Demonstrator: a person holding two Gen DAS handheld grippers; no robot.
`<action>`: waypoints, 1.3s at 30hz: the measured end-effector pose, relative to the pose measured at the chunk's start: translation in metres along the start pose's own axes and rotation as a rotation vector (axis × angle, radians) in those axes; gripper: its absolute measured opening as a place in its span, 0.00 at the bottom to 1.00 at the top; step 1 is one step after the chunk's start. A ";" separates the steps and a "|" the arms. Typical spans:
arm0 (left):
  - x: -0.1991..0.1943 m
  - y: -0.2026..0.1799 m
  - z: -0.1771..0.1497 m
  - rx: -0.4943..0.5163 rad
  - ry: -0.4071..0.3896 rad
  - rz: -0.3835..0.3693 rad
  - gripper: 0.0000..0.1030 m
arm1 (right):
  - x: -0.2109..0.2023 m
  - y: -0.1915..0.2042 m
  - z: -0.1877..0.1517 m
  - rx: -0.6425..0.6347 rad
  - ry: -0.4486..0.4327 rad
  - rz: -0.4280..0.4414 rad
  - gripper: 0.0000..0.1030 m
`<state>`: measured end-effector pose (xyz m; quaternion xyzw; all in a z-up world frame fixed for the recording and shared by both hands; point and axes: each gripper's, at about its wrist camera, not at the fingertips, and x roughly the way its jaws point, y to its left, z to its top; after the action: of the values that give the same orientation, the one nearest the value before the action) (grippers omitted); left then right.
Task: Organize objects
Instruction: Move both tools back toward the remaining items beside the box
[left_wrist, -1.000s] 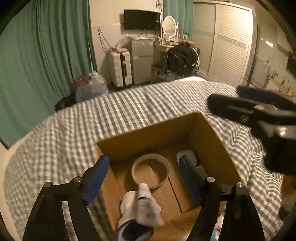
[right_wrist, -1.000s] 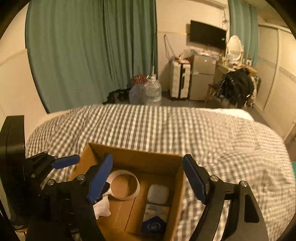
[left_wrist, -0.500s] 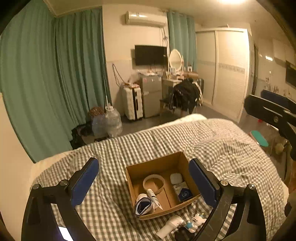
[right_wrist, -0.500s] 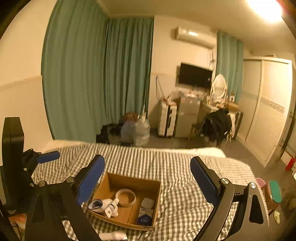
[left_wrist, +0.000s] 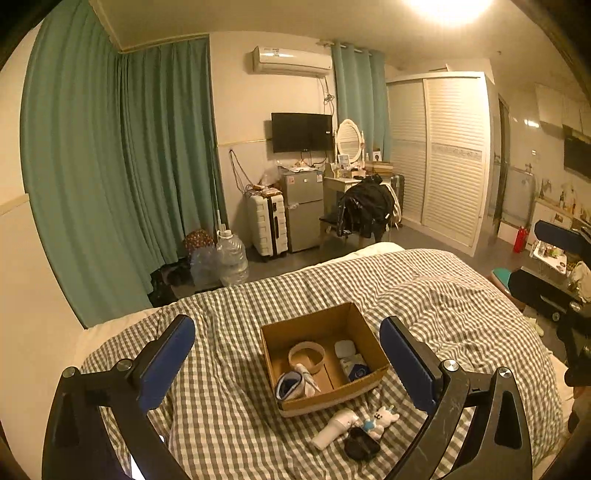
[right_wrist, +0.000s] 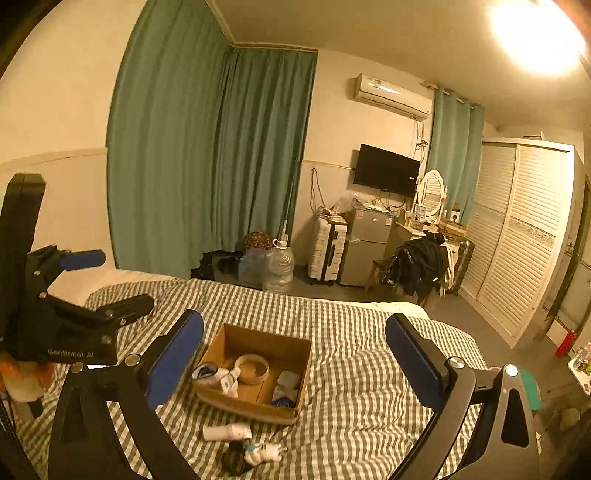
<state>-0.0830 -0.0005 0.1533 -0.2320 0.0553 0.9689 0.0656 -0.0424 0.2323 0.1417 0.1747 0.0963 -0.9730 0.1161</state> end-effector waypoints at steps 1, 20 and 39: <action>-0.001 -0.002 -0.005 0.003 -0.002 0.004 1.00 | -0.003 0.002 -0.004 -0.007 -0.005 -0.004 0.97; 0.119 -0.014 -0.156 -0.034 0.211 0.119 1.00 | 0.115 0.056 -0.164 -0.165 0.281 0.111 0.97; 0.253 -0.058 -0.252 0.051 0.521 -0.076 0.99 | 0.215 0.022 -0.249 -0.127 0.602 0.191 0.97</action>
<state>-0.1863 0.0480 -0.1901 -0.4740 0.0862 0.8715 0.0915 -0.1535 0.2268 -0.1689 0.4555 0.1699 -0.8543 0.1836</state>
